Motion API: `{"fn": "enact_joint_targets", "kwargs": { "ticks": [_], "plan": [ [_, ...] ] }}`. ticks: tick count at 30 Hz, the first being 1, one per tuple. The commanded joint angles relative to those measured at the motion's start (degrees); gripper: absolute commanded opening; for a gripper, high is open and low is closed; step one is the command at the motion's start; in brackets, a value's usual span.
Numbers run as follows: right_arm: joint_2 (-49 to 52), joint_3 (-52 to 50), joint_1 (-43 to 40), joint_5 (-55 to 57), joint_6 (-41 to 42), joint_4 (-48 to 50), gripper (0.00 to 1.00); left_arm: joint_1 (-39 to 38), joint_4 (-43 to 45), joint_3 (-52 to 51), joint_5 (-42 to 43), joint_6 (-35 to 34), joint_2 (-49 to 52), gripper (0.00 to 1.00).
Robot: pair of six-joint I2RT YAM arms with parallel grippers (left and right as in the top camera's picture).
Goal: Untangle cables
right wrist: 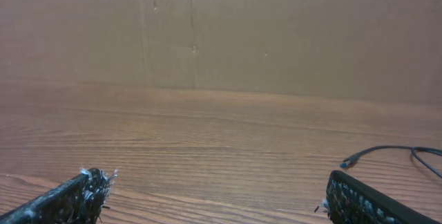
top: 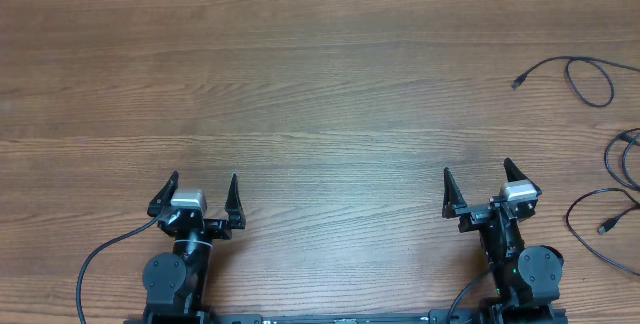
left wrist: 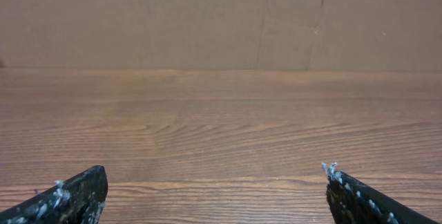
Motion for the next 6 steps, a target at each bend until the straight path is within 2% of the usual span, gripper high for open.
{"fn": "enact_joint_targets", "kwargs": {
  "ticks": [1, 6],
  "plan": [
    [-0.59, -0.61, 0.13, -0.26, -0.24, 0.20, 1.00, 0.46, -0.09, -0.22, 0.42, 1.07, -0.61, 0.99],
    [-0.59, -0.61, 0.13, -0.26, -0.24, 0.20, 1.00, 0.46, -0.09, -0.22, 0.44, 1.07, -0.61, 1.00]
  ]
}}
